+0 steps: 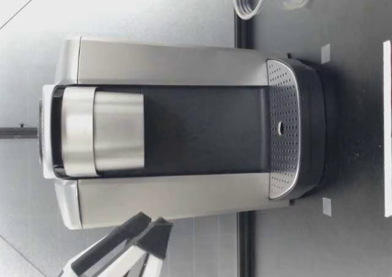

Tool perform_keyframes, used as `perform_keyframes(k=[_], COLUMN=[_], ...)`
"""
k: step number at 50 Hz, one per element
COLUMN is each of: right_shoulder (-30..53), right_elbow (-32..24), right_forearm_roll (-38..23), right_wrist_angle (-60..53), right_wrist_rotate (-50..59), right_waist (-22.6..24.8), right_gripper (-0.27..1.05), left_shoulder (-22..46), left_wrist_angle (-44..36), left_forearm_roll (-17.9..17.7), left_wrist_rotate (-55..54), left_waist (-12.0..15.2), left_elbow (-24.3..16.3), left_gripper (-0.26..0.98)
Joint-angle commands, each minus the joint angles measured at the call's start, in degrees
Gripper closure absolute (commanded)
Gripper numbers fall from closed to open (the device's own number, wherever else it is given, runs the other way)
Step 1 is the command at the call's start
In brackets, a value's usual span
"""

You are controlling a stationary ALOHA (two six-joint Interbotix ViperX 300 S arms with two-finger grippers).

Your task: Place the coffee capsule inside the capsule container, then place the cup onto the center of the cup tray, then push the 'Hot Water' and 'Travel Mug' buttons.

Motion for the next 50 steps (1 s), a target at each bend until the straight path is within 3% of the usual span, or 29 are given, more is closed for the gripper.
perform_keyframes(k=[1,8,16,28,50], right_shoulder=[-1.49,-3.34,-3.52,1.05,16.26], right_elbow=[-1.41,-1.32,-2.02,-6.50,-18.46], right_forearm_roll=[0.00,0.09,0.09,-0.09,-1.67], right_wrist_angle=[0.09,0.26,-2.02,-10.55,-11.43], right_wrist_rotate=[0.18,2.37,8.26,14.68,14.77], right_waist=[-0.18,1.32,6.42,13.10,13.45], right_gripper=[0.66,0.70,0.70,0.70,0.70], left_shoulder=[-0.35,-0.26,-0.35,-0.35,-0.35], left_wrist_angle=[-0.18,-0.18,-0.18,-0.18,-0.18], left_forearm_roll=[0.18,0.18,0.18,0.18,0.00], left_wrist_rotate=[-0.09,-0.09,-0.09,-0.09,-1.05], left_waist=[0.00,0.00,0.09,0.09,0.09], left_elbow=[-0.70,-0.62,-0.70,-0.70,-0.53], left_gripper=[-0.01,-0.01,-0.01,-0.01,-0.01])
